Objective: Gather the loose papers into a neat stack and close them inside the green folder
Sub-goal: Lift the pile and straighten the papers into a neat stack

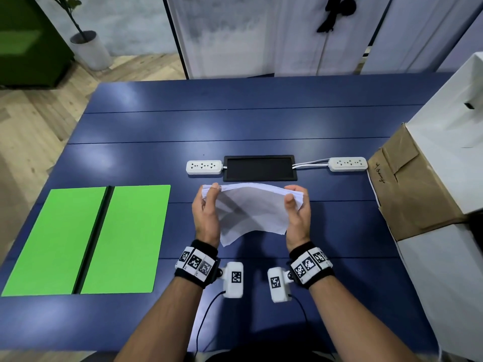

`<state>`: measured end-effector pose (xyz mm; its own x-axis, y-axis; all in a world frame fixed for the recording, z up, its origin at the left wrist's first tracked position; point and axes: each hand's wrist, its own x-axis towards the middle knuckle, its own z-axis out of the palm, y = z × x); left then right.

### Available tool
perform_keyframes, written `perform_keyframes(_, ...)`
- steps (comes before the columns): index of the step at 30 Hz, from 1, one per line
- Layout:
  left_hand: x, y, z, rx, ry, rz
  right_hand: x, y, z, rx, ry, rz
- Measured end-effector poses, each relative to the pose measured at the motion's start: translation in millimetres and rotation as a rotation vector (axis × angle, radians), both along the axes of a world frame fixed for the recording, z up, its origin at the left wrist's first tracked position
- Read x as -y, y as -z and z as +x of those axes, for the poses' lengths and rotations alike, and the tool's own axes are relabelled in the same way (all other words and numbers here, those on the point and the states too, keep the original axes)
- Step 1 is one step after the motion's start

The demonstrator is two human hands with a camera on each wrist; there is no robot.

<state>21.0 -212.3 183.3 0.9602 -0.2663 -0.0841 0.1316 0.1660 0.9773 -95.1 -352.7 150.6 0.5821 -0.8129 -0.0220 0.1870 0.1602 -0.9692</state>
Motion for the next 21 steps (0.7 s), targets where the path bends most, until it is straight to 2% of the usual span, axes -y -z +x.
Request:
perform_keyframes(4, 0, 2, -2, 0.018, -0.023, 0.017, 1, -7, 6, -0.004, 0.121, -0.070)
perform_keyframes(11, -6, 5, 1, 0.043, 0.015, 0.019, 3, -1, 5, -0.039, 0.107, -0.085)
perform_keyframes(17, -10, 9, -4, 0.130, 0.050, 0.027, 1, -7, 10, -0.035, 0.070, -0.109)
perform_keyframes(21, -13, 14, -4, 0.131, 0.079, 0.036, 1, -7, 11, -0.094, 0.041, -0.100)
